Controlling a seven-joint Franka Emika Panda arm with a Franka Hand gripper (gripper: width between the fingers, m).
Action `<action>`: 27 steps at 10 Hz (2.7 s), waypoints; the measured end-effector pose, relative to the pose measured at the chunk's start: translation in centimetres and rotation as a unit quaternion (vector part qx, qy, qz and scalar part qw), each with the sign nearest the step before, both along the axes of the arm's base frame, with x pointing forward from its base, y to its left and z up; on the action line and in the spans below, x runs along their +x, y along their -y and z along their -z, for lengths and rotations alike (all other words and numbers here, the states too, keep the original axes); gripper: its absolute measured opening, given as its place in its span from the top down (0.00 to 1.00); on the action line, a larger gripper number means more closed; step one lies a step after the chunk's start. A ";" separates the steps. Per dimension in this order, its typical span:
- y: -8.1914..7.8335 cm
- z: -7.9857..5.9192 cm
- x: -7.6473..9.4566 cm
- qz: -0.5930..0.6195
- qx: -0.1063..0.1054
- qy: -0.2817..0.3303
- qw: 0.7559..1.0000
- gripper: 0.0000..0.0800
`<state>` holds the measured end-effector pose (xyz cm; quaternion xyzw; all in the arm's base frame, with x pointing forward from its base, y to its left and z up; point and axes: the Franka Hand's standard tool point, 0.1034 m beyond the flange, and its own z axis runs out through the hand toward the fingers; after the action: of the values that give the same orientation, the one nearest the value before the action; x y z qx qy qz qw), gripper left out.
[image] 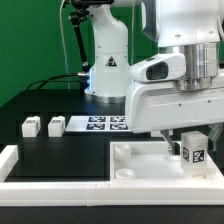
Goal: Assemble square table
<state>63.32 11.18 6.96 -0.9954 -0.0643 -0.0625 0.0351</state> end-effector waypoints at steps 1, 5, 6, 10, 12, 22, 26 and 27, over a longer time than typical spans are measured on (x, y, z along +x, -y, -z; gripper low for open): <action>0.0 0.0 0.0 0.019 0.002 -0.002 1.000 0.62; -0.1 -0.1 0.0 0.240 0.031 -0.026 0.970 0.64; -0.1 -0.1 -0.1 0.314 0.038 -0.038 0.948 0.64; 0.1 0.0 -0.2 0.492 0.064 -0.062 0.866 0.64; 0.1 0.0 -0.2 0.537 0.068 -0.066 0.838 0.64; -1.0 0.6 -0.8 0.487 0.062 -0.066 0.869 0.19; -0.8 0.3 -0.8 0.298 0.032 -0.051 0.953 0.19; -1.1 0.0 -0.7 0.243 0.024 -0.043 0.969 0.19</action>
Offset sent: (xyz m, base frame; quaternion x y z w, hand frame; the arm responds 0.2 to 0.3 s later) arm 0.0046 -0.0077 0.0037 -0.0061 0.0029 0.2855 0.9584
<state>62.66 12.28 6.99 -0.9818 0.1824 -0.0274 0.0453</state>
